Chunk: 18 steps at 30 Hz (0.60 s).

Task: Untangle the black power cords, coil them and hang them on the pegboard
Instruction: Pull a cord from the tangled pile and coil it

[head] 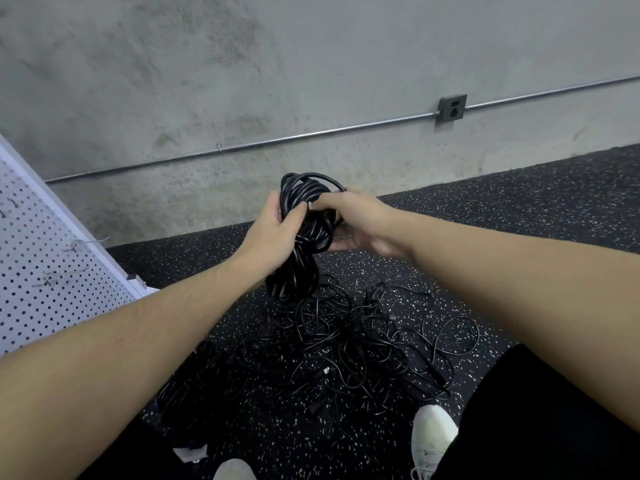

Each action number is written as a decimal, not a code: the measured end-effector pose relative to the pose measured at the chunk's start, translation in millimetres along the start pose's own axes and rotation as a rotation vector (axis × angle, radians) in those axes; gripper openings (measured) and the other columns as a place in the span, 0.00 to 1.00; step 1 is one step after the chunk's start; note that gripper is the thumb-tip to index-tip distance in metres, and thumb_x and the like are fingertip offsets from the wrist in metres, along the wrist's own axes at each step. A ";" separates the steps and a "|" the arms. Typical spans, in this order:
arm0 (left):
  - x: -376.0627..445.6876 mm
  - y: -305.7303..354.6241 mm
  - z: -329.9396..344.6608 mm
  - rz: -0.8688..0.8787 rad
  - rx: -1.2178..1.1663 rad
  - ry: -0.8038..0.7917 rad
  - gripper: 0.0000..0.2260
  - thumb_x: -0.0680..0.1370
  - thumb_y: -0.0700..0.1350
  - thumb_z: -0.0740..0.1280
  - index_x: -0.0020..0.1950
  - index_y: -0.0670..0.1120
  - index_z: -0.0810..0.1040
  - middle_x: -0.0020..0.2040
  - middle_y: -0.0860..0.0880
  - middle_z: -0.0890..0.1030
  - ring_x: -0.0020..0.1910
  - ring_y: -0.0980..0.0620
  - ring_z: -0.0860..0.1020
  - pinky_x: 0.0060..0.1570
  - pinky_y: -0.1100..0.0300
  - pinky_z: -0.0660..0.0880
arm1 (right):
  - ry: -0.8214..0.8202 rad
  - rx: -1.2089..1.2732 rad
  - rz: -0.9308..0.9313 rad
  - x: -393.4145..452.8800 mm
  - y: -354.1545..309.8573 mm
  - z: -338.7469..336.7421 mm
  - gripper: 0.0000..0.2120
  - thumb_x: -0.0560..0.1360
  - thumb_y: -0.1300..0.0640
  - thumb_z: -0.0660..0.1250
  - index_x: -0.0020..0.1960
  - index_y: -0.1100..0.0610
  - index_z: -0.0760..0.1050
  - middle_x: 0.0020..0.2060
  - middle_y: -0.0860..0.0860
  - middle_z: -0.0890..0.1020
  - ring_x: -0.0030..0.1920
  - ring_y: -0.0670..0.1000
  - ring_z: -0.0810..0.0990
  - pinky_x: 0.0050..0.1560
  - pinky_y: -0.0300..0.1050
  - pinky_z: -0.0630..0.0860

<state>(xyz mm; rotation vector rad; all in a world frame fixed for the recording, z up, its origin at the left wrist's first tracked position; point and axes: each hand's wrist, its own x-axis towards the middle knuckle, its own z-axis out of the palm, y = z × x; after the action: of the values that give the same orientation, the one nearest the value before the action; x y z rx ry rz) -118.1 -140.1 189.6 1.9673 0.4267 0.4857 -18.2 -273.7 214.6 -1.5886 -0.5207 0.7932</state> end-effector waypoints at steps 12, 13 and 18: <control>6.0 7.2 -3.6 -0.075 0.249 -0.063 0.22 0.84 0.64 0.53 0.75 0.57 0.64 0.67 0.54 0.76 0.66 0.50 0.75 0.66 0.52 0.69 | 0.123 -0.080 -0.099 9.2 -1.2 0.6 0.23 0.70 0.60 0.79 0.63 0.59 0.76 0.50 0.55 0.87 0.51 0.56 0.87 0.53 0.56 0.84; 5.5 5.8 -2.9 -0.110 0.304 -0.070 0.24 0.82 0.67 0.52 0.75 0.59 0.63 0.69 0.52 0.75 0.69 0.48 0.73 0.70 0.49 0.67 | 0.110 -0.091 -0.079 8.7 -0.8 -1.1 0.22 0.71 0.60 0.79 0.62 0.59 0.77 0.50 0.55 0.87 0.51 0.54 0.87 0.51 0.53 0.84; 1.5 2.5 -1.9 -0.065 0.652 -0.008 0.21 0.85 0.63 0.50 0.72 0.54 0.67 0.61 0.52 0.78 0.71 0.45 0.71 0.71 0.46 0.56 | 0.044 -0.092 -0.043 3.8 4.0 -3.1 0.21 0.73 0.67 0.75 0.64 0.60 0.76 0.52 0.55 0.86 0.48 0.52 0.85 0.44 0.43 0.82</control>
<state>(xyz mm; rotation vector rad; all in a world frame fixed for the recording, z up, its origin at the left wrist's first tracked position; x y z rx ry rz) -117.6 -138.9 192.9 2.5666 0.7064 0.3155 -13.8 -273.8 210.1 -1.6701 -0.5642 0.7093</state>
